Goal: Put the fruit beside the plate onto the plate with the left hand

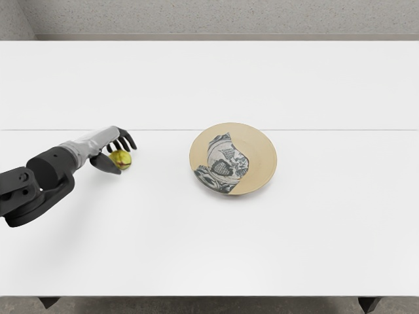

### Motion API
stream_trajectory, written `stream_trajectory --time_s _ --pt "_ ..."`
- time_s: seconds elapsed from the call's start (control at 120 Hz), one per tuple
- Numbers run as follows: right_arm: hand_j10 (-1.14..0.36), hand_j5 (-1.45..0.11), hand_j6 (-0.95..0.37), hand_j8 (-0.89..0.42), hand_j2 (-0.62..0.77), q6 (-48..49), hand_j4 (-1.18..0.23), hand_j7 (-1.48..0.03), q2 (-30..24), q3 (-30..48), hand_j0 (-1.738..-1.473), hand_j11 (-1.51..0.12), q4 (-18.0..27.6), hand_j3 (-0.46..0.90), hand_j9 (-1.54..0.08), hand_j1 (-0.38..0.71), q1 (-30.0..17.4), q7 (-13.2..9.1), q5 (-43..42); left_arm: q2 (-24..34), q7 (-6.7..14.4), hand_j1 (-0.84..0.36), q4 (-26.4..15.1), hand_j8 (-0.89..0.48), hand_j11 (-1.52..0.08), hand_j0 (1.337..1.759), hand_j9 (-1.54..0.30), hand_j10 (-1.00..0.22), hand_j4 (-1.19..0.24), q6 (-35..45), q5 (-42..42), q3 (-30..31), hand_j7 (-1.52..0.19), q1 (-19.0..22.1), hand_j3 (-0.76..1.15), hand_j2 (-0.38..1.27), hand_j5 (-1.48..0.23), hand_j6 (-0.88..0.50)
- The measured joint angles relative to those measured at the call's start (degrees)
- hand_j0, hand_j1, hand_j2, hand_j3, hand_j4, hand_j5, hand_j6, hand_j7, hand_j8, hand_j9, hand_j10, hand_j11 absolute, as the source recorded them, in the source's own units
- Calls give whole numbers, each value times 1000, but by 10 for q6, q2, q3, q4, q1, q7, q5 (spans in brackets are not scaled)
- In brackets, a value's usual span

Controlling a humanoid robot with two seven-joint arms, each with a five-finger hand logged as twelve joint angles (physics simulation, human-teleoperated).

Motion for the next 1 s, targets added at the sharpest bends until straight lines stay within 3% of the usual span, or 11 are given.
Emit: stream_trajectory --time_s 0.708,0.892,1.0 --pt "-15 -20 -15 -15 -3 0 -15 -20 0 0 -1658 -20 0 0 -20 -331 0 0 0 -4 1 -293 0 -461 -821 1655 -817 -638 -645 0 1 7 -792 0 0 282 -773 -511" --pt "-15 -20 -15 -15 -3 0 -15 -20 0 0 -1658 -20 0 0 -20 -331 0 0 0 -6 2 -283 0 -472 -843 1654 -840 -638 -678 1 3 12 -798 0 0 255 -759 -511" --pt "-15 -20 -15 -15 -3 0 -15 -20 0 0 -1658 -20 0 0 -20 -331 0 0 0 -7 2 -256 0 -467 -854 1652 -853 -639 -689 1 4 14 -800 0 0 144 -758 -505"
